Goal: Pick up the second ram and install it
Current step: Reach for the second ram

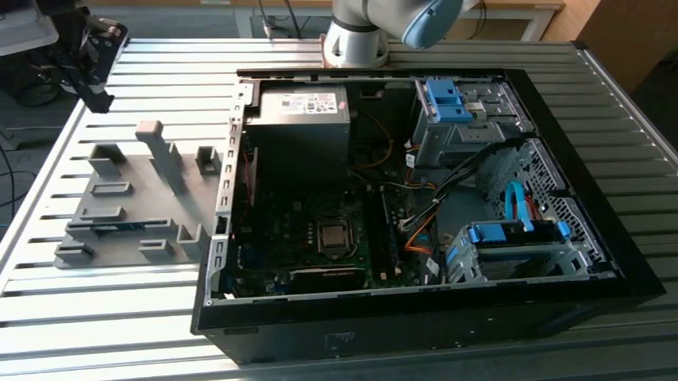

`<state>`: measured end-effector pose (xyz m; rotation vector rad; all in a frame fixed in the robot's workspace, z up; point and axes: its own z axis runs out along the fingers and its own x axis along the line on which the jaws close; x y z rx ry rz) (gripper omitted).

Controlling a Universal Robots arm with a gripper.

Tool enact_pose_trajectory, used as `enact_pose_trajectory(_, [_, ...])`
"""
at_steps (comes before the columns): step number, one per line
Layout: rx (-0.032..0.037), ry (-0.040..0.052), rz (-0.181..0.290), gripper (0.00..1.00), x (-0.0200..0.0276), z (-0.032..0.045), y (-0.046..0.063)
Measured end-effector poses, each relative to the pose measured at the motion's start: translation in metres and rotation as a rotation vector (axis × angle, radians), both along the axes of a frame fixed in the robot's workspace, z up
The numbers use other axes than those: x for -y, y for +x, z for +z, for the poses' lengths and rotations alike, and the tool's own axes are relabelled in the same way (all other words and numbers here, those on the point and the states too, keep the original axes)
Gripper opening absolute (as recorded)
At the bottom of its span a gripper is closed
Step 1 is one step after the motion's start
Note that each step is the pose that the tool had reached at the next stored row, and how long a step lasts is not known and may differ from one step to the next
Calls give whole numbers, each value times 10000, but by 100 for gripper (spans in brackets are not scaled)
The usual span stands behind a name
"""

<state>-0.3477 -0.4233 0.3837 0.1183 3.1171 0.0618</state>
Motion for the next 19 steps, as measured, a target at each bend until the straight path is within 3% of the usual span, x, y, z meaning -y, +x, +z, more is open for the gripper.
enact_pose_trajectory(10, [-1,-7,0,11,128,-3,-143])
enact_pose_trajectory(19, [-1,-7,1,11,131,-3,-160])
